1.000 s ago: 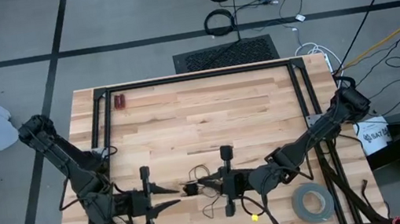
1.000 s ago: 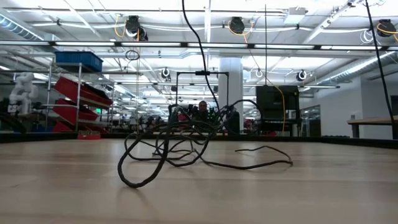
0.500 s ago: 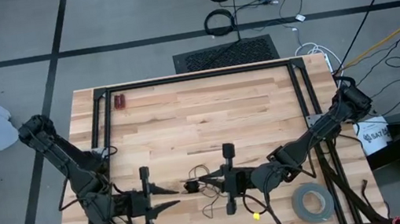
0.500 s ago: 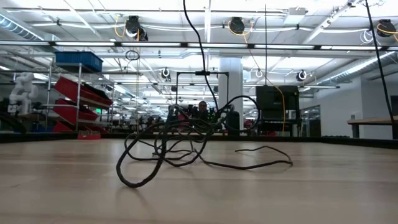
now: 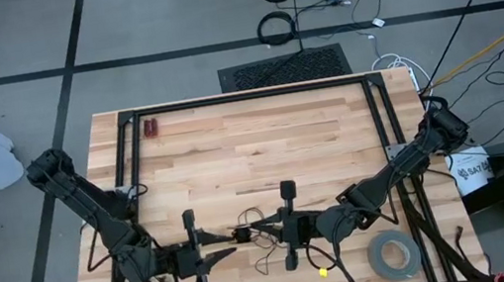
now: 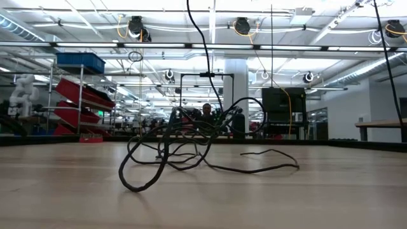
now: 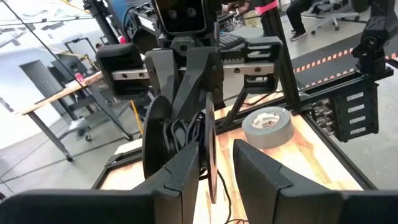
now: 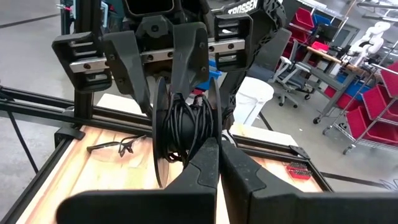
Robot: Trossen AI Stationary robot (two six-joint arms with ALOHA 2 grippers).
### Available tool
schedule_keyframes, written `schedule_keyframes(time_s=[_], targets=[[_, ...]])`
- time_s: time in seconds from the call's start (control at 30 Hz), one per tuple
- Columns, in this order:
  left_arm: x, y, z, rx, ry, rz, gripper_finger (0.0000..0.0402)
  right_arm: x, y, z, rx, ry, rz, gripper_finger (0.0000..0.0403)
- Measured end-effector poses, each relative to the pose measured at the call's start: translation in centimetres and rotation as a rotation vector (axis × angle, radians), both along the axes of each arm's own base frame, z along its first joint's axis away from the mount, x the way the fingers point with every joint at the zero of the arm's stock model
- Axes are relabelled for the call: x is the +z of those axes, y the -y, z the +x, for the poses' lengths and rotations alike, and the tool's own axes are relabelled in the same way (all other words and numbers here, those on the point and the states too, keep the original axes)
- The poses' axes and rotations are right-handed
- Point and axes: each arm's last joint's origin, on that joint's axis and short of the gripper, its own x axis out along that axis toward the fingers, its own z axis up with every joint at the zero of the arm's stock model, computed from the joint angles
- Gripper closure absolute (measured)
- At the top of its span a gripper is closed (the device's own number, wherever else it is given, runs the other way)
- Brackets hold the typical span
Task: Coil cords
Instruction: Coil the black wire on the spool
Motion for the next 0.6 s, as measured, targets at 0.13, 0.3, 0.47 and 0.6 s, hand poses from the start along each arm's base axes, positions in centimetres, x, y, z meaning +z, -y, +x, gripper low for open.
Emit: schedule_keyframes(time_s=[0.13,0.3,0.47,0.6], targets=[[-0.01,0.0,0.0,0.001,-0.001,-0.002,0.0295,0.0,-0.01,0.0,0.003,-0.001,-0.006,0.0403],[-0.08,-0.07,0.02,0.011,-0.006,0.005,0.0309,-0.01,-0.01,0.0,0.003,-0.002,-0.008,0.0403],[-0.25,-0.1,0.01,0.019,-0.019,0.02,0.0369,0.0,-0.01,0.0,0.005,-0.002,-0.008,0.0403],[-0.25,-0.14,0.02,0.029,-0.019,0.019,0.0393,0.01,-0.01,0.0,0.005,-0.001,-0.008,0.0403]])
